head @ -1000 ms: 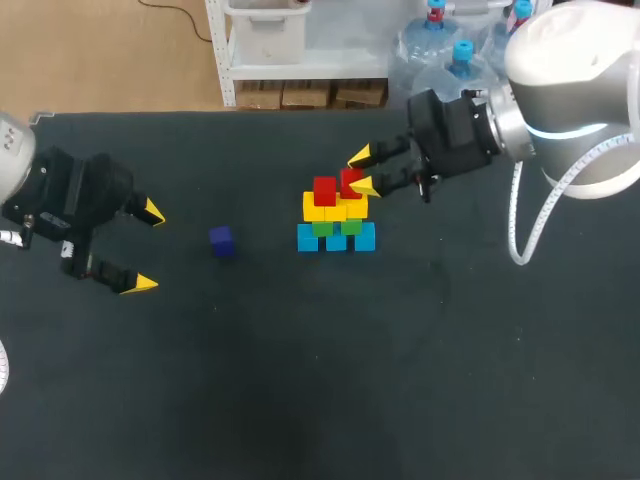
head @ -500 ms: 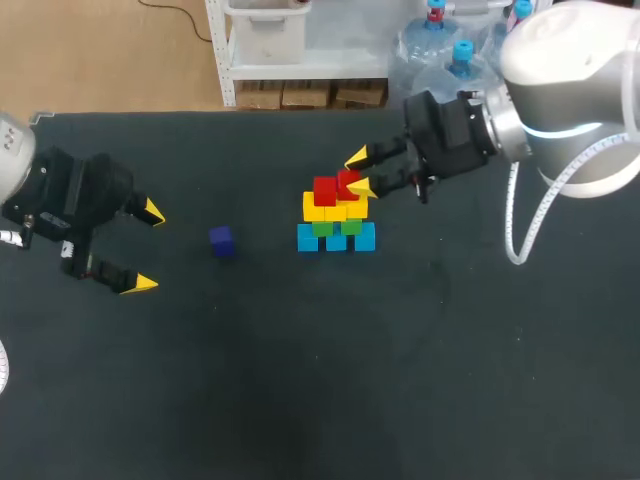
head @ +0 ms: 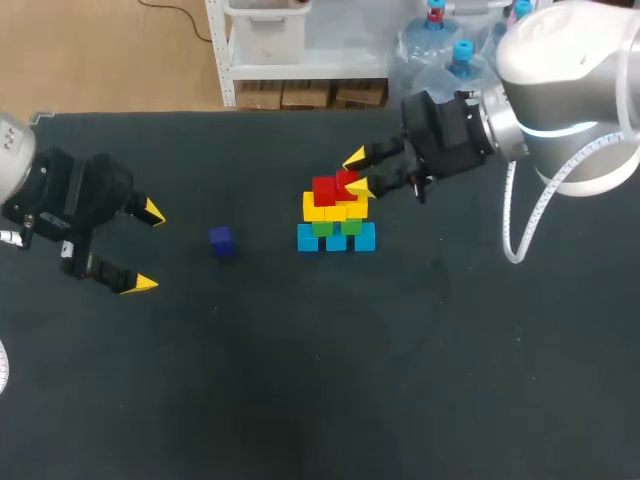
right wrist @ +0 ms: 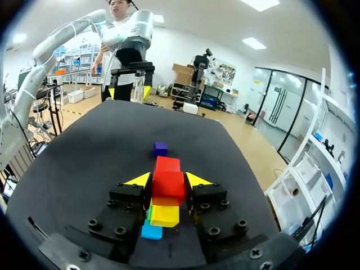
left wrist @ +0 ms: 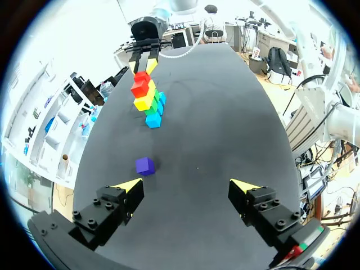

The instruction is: Place the blue cubes, place green cubes on the blue cubes, place the yellow cubes on the green cubes, then place the red cubes on the yellow cubes, and place purple cube on the red cubes.

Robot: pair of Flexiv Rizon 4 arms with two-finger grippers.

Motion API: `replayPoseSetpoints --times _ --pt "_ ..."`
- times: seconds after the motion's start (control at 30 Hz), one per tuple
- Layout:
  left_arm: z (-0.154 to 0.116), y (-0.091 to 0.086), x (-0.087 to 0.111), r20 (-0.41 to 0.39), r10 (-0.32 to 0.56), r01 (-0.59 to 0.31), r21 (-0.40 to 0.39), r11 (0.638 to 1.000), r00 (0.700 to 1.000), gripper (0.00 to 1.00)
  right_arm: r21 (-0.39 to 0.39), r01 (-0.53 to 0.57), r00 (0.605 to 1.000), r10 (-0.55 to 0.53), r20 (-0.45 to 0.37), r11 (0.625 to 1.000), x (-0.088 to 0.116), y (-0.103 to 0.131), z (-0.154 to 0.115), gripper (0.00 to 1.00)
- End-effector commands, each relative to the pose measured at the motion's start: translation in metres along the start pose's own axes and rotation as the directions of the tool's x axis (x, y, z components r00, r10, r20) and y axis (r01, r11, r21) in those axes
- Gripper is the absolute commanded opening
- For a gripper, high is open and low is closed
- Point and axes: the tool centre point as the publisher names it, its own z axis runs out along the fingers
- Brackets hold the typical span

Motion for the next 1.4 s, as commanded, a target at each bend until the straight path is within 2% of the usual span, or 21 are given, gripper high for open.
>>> replayPoseSetpoints --times 0.03,0.6,0.63,0.97,1.17,1.4 --pt "0.0003 -0.0002 0.0023 0.009 0.005 -0.005 -0.002 1.000 1.000 1.00 0.000 0.000 1.000 0.000 0.000 1.000 0.0004 -0.0002 0.0003 0.00" --pt "0.0003 -0.0002 0.0023 0.009 0.005 -0.005 -0.002 1.000 1.000 1.00 -0.005 -0.008 1.000 0.008 -0.002 1.000 0.0021 0.0003 0.0018 0.00" --pt "0.0003 -0.0002 0.0023 0.009 0.005 -0.005 -0.002 1.000 1.000 1.00 -0.005 -0.009 1.000 0.009 -0.002 1.000 0.0020 0.0000 0.0019 0.05" --pt "0.0003 -0.0002 0.0023 0.009 0.005 -0.005 -0.002 1.000 1.000 1.00 -0.006 -0.012 1.000 0.012 -0.002 1.000 0.0018 -0.0006 0.0027 0.30" --pt "0.0003 -0.0002 0.0023 0.009 0.005 -0.005 -0.002 1.000 1.000 1.00 -0.006 -0.014 1.000 0.014 -0.002 1.000 0.0019 -0.0003 0.0034 0.36" --pt "0.0003 -0.0002 0.0023 0.009 0.005 -0.005 -0.002 1.000 1.000 1.00 -0.007 -0.013 1.000 0.012 -0.001 1.000 0.0019 -0.0004 0.0041 0.38"
